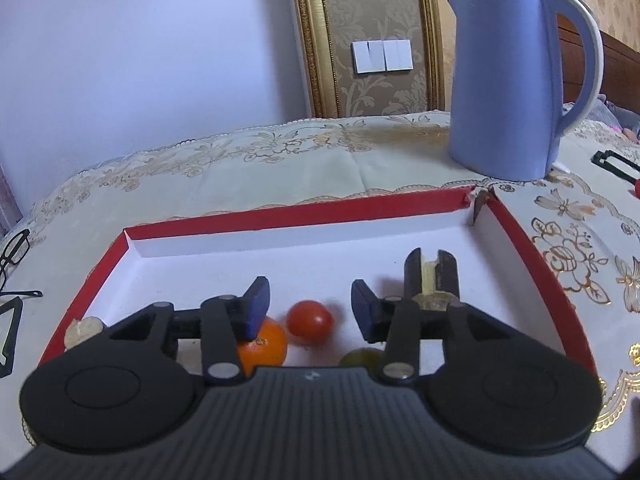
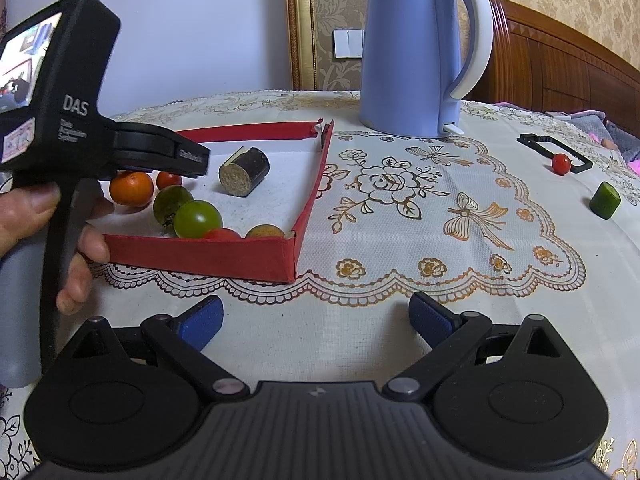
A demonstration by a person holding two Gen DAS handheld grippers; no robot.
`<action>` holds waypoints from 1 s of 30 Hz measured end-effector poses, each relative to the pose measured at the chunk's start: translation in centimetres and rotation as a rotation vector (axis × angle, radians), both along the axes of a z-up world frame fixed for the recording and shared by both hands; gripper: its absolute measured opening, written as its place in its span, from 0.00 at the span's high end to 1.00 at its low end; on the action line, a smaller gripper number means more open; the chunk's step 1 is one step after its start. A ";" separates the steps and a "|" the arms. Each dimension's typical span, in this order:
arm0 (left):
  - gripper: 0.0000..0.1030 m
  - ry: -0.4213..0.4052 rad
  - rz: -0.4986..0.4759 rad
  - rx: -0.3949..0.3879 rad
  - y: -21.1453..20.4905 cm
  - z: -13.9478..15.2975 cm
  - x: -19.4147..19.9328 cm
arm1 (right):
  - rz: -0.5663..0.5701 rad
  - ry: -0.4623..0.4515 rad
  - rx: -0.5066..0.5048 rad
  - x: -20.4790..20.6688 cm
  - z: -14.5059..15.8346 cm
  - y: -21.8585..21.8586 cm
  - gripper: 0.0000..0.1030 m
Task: Organize fruits
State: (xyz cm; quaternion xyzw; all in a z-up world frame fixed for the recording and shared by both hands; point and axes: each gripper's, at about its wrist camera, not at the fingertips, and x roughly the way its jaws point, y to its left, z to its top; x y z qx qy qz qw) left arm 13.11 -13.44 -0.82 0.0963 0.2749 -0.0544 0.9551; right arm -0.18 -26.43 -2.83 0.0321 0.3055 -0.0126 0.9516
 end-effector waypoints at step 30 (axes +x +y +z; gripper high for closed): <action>0.00 -0.083 0.121 -0.055 10.6 2.7 -14.7 | -0.098 -0.107 0.053 -3.3 2.8 3.6 0.03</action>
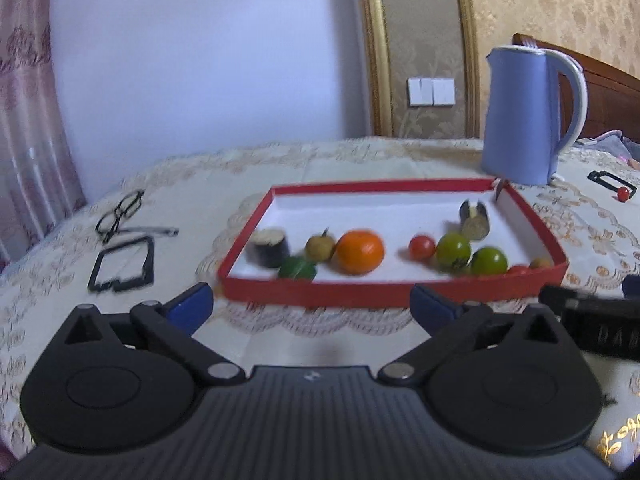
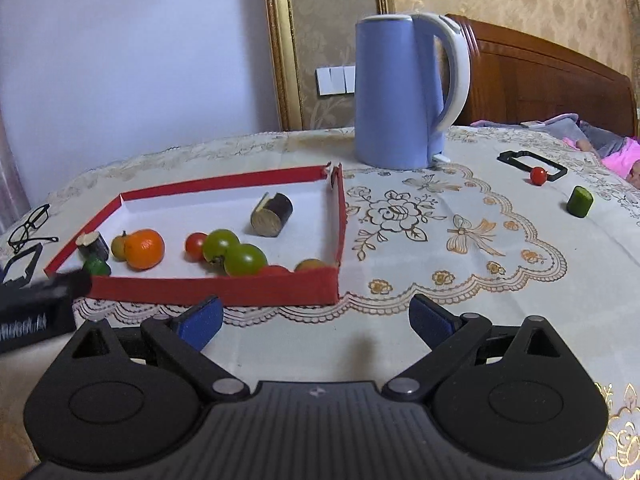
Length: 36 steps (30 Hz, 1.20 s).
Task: Organize fruits
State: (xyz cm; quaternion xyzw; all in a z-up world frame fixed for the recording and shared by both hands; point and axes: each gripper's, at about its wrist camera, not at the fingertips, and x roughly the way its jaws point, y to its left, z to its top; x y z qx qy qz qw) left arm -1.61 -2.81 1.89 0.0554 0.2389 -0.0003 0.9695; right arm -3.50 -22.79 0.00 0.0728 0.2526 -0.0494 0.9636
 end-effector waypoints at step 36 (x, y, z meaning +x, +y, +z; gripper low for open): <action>0.00 -0.037 -0.007 0.013 1.5 0.4 -4.0 | -0.070 -0.051 -0.120 -1.2 0.0 5.4 0.03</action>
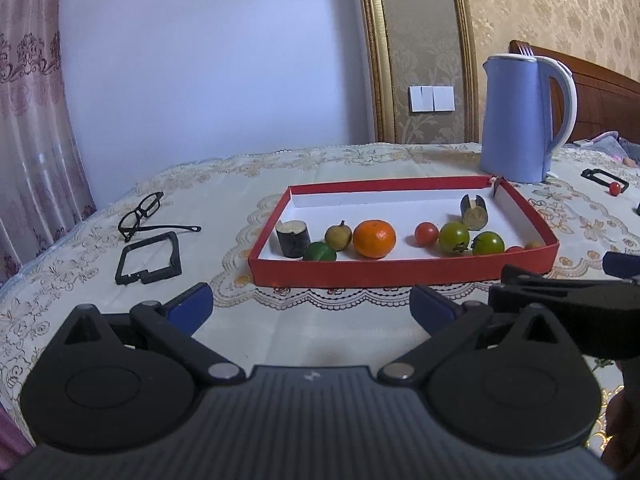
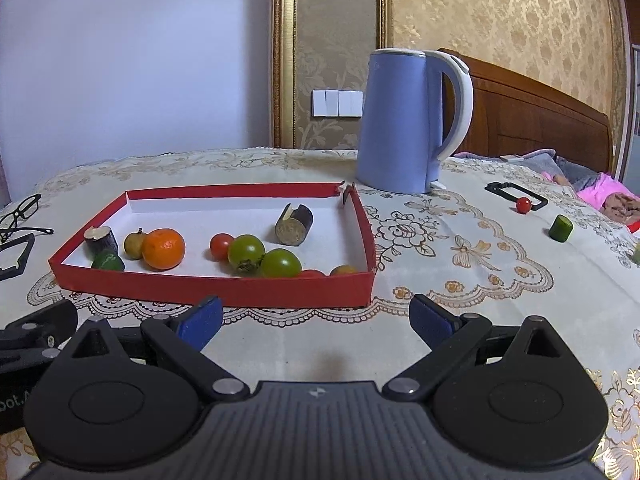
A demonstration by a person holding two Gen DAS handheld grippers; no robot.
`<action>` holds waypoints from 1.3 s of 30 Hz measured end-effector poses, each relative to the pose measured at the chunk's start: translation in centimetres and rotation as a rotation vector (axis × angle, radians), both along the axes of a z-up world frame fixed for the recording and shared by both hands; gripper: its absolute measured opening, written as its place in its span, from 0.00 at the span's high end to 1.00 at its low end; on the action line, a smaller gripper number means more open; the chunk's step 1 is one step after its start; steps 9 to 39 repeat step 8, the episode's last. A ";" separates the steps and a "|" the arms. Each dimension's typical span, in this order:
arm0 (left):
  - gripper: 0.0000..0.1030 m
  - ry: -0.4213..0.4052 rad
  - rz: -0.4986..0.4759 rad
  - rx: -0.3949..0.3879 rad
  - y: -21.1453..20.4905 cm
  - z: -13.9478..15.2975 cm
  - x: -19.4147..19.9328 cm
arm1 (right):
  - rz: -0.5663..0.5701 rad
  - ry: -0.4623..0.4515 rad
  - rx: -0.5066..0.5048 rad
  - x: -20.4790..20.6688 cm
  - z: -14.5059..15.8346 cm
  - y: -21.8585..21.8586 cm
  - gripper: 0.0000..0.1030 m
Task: Organize fruits
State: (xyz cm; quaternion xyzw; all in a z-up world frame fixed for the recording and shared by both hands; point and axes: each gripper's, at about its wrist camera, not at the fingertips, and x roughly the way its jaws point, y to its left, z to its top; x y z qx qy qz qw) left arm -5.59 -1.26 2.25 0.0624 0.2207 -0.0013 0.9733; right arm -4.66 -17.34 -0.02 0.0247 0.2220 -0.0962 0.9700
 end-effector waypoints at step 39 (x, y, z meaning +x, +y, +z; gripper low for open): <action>0.00 0.034 0.009 -0.008 0.3 -0.3 0.6 | -0.026 -0.018 -0.042 -0.1 -0.2 0.6 0.03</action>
